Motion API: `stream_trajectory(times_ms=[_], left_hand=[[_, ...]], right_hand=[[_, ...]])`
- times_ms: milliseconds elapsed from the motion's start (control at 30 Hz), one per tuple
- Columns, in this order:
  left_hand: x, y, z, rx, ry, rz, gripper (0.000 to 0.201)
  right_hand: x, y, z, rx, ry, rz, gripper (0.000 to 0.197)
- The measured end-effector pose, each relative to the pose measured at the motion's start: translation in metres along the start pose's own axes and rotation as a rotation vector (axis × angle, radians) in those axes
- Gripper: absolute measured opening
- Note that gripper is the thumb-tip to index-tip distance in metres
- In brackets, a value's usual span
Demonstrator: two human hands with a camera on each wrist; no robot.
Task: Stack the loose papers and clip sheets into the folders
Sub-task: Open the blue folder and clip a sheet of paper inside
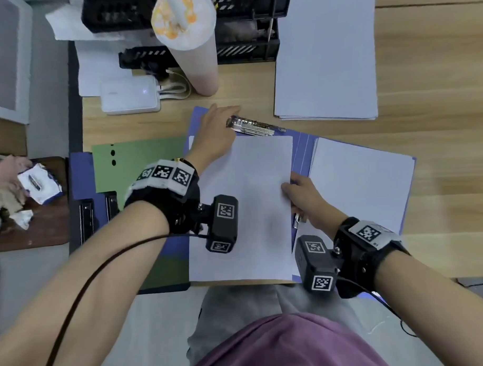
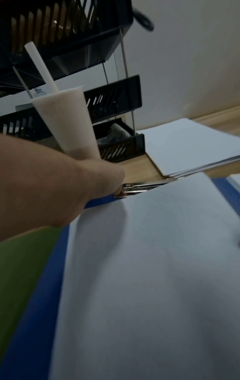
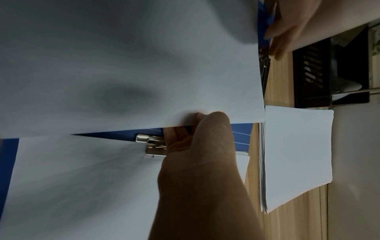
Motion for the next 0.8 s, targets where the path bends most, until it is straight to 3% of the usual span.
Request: stream_trajectory(times_ms=[167,333,533,800], left_hand=[[0.015,0.016,0.007,0.033,0.006,0.434,0.040],[0.014,0.042,-0.009,-0.107,-0.004,0.262,0.037],[0.047,0.039,-0.020,-0.024,0.092,0.116,0.033],[0.054,0.033,-0.023,-0.011,0.044,0.092,0.027]], right_hand=[[0.004,-0.003,-0.007,0.080,-0.012,0.054,0.034],[0.002,0.003,-0.009,0.055,-0.052,0.062,0.029],[0.003,-0.002,-0.006,0.011,-0.062,0.050,0.028],[-0.010,-0.011,-0.007,0.009,-0.066,-0.038,0.033]])
Point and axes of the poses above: each hand's wrist, its own z-axis towards the middle knuckle, its own y-axis out of the back of the hand, x = y × z, the point moved 10 cm from there along z, towards the middle knuckle, and after that the axes turned 9 degrees about x, right-handed, at the moved point
